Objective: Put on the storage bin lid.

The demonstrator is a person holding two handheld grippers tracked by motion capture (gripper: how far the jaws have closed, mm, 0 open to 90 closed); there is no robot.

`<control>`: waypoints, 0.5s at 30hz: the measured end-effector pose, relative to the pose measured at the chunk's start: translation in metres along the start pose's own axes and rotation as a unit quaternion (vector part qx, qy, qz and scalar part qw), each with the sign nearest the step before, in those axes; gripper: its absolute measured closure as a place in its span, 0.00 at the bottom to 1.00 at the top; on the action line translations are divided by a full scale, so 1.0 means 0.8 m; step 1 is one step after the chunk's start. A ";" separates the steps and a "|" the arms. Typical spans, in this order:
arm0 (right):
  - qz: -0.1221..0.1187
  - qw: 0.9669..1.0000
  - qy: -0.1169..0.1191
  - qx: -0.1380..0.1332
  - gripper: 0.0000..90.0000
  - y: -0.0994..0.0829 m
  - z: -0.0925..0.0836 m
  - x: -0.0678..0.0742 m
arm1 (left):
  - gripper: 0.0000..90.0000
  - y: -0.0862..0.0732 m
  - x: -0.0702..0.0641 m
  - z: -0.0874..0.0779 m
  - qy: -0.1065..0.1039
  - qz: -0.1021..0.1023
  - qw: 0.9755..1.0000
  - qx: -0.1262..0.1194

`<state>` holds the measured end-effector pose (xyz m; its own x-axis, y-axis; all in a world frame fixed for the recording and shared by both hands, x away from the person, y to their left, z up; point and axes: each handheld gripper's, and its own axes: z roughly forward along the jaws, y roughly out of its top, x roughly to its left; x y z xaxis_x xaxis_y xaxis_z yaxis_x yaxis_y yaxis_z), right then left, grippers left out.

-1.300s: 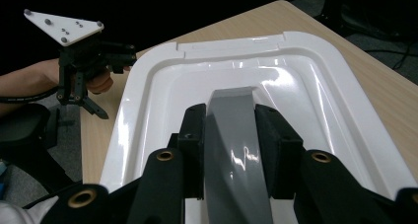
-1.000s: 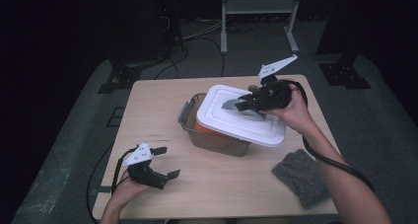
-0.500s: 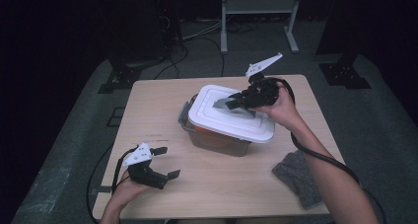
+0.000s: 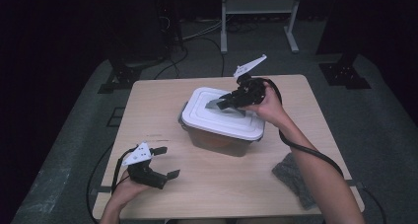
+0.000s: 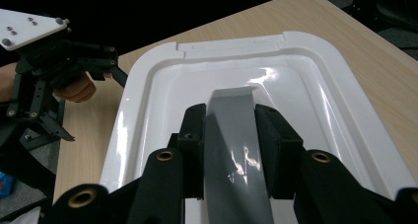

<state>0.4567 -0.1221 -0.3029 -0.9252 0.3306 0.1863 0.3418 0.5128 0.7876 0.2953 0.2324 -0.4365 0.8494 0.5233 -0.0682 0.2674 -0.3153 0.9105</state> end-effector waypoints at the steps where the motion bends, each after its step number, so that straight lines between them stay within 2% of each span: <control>1: 0.000 1.000 0.001 0.000 0.73 0.000 0.002 -0.001 | 0.03 0.000 0.000 0.000 0.000 0.000 1.000 0.000; 15: -0.004 1.000 0.000 0.009 0.73 0.000 0.020 -0.008 | 0.03 0.001 0.000 0.000 -0.001 0.000 1.000 -0.002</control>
<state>0.4655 -0.1116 -0.3136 -0.9282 0.3254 0.1802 0.3370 0.5304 0.7779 0.2954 0.2322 -0.4360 0.8504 0.5216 -0.0695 0.2655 -0.3113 0.9125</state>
